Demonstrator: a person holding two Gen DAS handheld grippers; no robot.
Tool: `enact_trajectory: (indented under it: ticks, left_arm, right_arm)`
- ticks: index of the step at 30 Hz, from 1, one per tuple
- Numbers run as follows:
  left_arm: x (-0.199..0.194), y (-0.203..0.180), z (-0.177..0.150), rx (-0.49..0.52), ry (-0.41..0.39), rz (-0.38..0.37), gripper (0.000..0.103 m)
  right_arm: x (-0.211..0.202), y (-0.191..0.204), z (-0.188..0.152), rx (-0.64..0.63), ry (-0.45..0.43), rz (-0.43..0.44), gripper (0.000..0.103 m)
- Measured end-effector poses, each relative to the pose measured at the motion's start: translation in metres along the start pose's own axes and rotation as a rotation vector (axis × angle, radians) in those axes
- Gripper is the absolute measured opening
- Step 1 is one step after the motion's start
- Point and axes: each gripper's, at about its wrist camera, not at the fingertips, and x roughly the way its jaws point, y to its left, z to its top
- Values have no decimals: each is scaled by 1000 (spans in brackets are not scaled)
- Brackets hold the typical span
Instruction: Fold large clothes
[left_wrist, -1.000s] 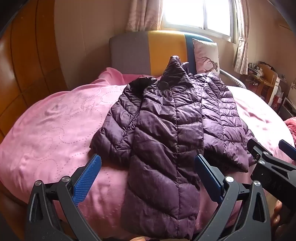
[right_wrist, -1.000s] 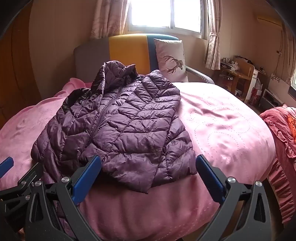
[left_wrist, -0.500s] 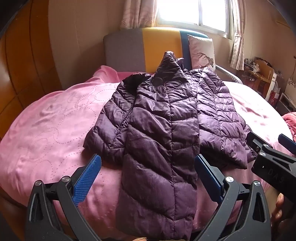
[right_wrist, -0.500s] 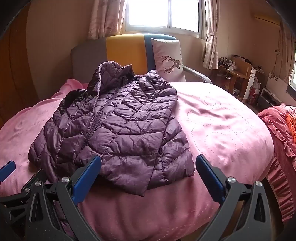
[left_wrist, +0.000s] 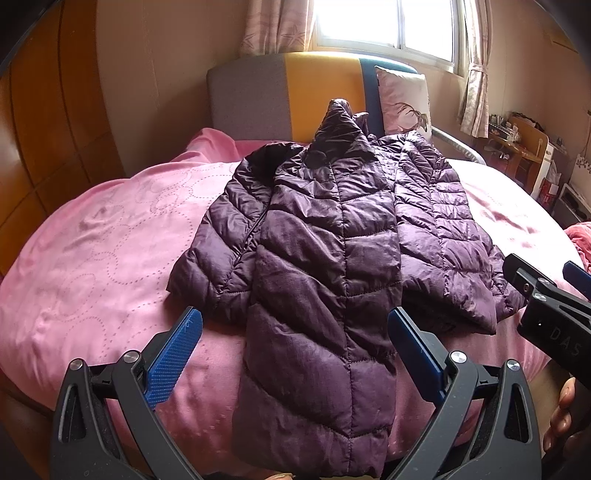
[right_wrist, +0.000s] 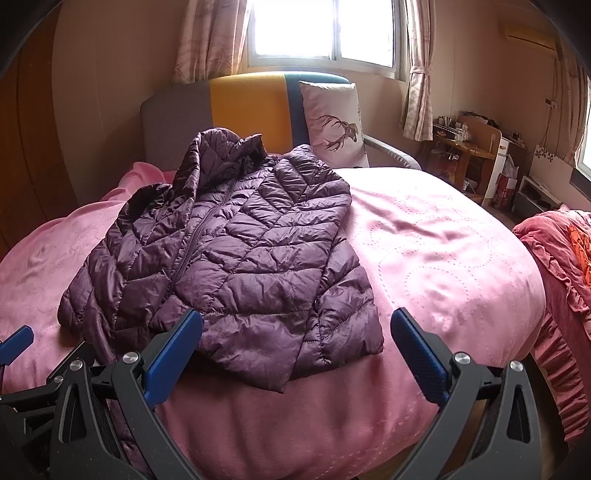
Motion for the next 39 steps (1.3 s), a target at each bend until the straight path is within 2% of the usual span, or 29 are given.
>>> enact_trajectory:
  ticks: [39]
  left_arm:
    - [-5,6,-1,-5,-10,-3,99]
  right_arm:
    - [-9,4,-3,-14,-6,0,101]
